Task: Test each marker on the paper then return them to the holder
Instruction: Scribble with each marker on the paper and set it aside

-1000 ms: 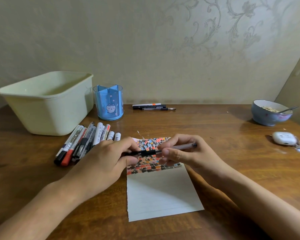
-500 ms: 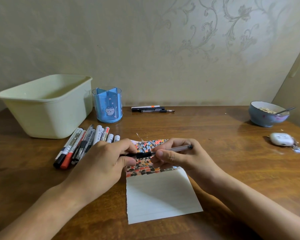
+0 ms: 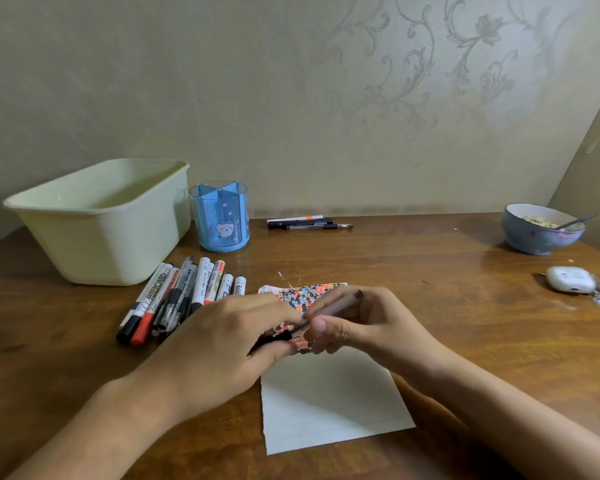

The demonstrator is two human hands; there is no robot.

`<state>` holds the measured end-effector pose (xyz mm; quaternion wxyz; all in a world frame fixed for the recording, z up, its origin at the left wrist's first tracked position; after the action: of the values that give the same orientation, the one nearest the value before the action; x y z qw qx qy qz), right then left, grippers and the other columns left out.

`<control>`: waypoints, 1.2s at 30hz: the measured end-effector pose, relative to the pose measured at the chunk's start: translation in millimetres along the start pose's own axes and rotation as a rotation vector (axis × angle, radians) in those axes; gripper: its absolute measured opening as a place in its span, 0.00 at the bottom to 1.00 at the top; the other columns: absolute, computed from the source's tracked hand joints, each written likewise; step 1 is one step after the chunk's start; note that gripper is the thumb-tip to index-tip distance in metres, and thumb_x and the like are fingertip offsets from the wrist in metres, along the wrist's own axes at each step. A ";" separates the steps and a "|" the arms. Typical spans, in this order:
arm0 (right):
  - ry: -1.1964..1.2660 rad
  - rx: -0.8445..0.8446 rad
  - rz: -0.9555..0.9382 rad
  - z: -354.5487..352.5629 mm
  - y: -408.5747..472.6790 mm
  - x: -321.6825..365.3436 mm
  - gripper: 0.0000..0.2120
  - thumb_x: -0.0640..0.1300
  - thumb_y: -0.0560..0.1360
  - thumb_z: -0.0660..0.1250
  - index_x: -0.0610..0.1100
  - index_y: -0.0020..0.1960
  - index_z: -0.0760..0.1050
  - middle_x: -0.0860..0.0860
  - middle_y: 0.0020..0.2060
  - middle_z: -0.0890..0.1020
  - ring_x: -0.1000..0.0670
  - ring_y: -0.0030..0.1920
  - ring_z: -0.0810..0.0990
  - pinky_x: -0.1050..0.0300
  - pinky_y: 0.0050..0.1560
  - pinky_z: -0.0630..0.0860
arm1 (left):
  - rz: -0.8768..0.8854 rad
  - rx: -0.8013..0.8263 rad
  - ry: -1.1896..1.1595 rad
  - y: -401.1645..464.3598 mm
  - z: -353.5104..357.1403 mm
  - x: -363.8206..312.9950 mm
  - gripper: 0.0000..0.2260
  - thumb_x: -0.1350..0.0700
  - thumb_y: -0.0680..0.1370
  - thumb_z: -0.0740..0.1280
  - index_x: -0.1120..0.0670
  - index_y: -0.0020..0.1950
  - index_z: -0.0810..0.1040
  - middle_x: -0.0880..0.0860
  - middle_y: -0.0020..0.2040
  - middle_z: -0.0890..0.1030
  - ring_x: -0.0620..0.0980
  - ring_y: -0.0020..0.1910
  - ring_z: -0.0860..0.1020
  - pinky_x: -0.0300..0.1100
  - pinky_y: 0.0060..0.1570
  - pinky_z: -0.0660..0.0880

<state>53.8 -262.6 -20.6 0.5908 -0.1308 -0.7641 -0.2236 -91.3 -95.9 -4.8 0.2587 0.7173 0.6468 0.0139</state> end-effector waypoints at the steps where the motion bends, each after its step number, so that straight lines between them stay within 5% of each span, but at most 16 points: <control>1: 0.016 -0.007 0.012 -2.7 0.5 -0.9 0.13 0.46 0.73 0.73 0.39 0.53 0.82 0.42 0.45 0.86 0.45 0.43 0.86 0.54 0.44 0.81 | -0.016 -0.004 0.011 -0.4 -2.4 0.9 0.13 0.47 0.78 0.69 0.38 0.62 0.74 0.29 0.44 0.74 0.32 0.46 0.74 0.30 0.38 0.69; 3: 0.018 -0.035 0.033 -8.7 1.1 -3.1 0.15 0.48 0.72 0.73 0.42 0.56 0.81 0.43 0.46 0.87 0.44 0.45 0.86 0.52 0.47 0.83 | -0.044 -0.033 0.038 -1.1 -6.5 5.2 0.19 0.49 0.78 0.68 0.37 0.66 0.68 0.32 0.37 0.73 0.32 0.40 0.74 0.31 0.31 0.66; 5: -0.051 -0.077 0.031 -14.5 1.9 -5.2 0.15 0.49 0.72 0.72 0.44 0.56 0.81 0.46 0.46 0.87 0.45 0.46 0.86 0.52 0.49 0.83 | -0.101 -0.079 0.091 -1.0 -12.2 14.0 0.22 0.50 0.79 0.66 0.36 0.69 0.62 0.45 0.32 0.72 0.42 0.35 0.74 0.36 0.29 0.68; 7: -0.145 -0.108 0.014 -18.1 3.2 -6.8 0.15 0.50 0.71 0.71 0.45 0.55 0.81 0.48 0.45 0.87 0.48 0.46 0.87 0.51 0.52 0.83 | -0.196 -0.139 0.146 -0.5 -19.6 25.5 0.18 0.52 0.79 0.66 0.37 0.65 0.66 0.49 0.29 0.69 0.48 0.31 0.72 0.42 0.29 0.69; 9: -0.208 -0.121 0.003 -19.3 3.8 -8.1 0.14 0.50 0.71 0.70 0.45 0.54 0.82 0.50 0.44 0.87 0.51 0.46 0.87 0.52 0.52 0.83 | -0.304 -0.202 0.190 -0.4 -27.2 39.3 0.08 0.53 0.79 0.66 0.40 0.52 0.71 0.48 0.28 0.70 0.46 0.30 0.71 0.42 0.29 0.66; 12: -0.289 -0.116 -0.018 -20.0 3.3 -8.3 0.14 0.50 0.72 0.68 0.46 0.54 0.82 0.53 0.43 0.87 0.53 0.45 0.86 0.54 0.51 0.84 | -0.467 -0.221 0.210 -3.5 -36.1 59.1 0.06 0.53 0.79 0.66 0.45 0.44 0.72 0.47 0.26 0.69 0.46 0.29 0.69 0.43 0.29 0.62; 24: -0.488 -0.144 -0.070 -20.3 6.3 -16.5 0.05 0.46 0.77 0.72 0.52 0.52 0.84 0.59 0.42 0.87 0.58 0.44 0.85 0.55 0.48 0.84 | -0.551 -0.137 0.264 -8.8 -32.5 75.3 0.06 0.51 0.81 0.62 0.41 0.52 0.77 0.42 0.34 0.71 0.42 0.35 0.71 0.39 0.30 0.62; 30: -0.578 -0.181 -0.106 -26.7 9.7 -21.0 0.06 0.47 0.77 0.72 0.51 0.53 0.84 0.58 0.42 0.86 0.59 0.44 0.84 0.63 0.44 0.81 | -0.461 -0.167 0.320 -3.8 -28.9 66.1 0.12 0.46 0.81 0.62 0.43 0.63 0.77 0.43 0.49 0.70 0.43 0.52 0.70 0.39 0.48 0.69; 36: -0.688 -0.251 -0.101 -41.7 12.1 -27.1 0.06 0.45 0.77 0.72 0.51 0.54 0.83 0.60 0.44 0.85 0.62 0.45 0.83 0.63 0.46 0.81 | -0.274 0.257 0.281 2.5 -3.6 18.9 0.31 0.27 0.75 0.54 0.38 0.75 0.63 0.35 0.70 0.62 0.38 0.72 0.56 0.41 0.72 0.54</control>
<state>101.9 -271.0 -36.0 0.2671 -0.2320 -0.8901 -0.2874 -87.3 -77.0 -6.6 0.0718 0.6410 0.7641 -0.0041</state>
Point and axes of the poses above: each hand's wrist, its own y-axis towards the middle knuckle, its own z-axis out of the palm, x = y × z, the point moved 1 cm from there along y, towards the middle knuckle
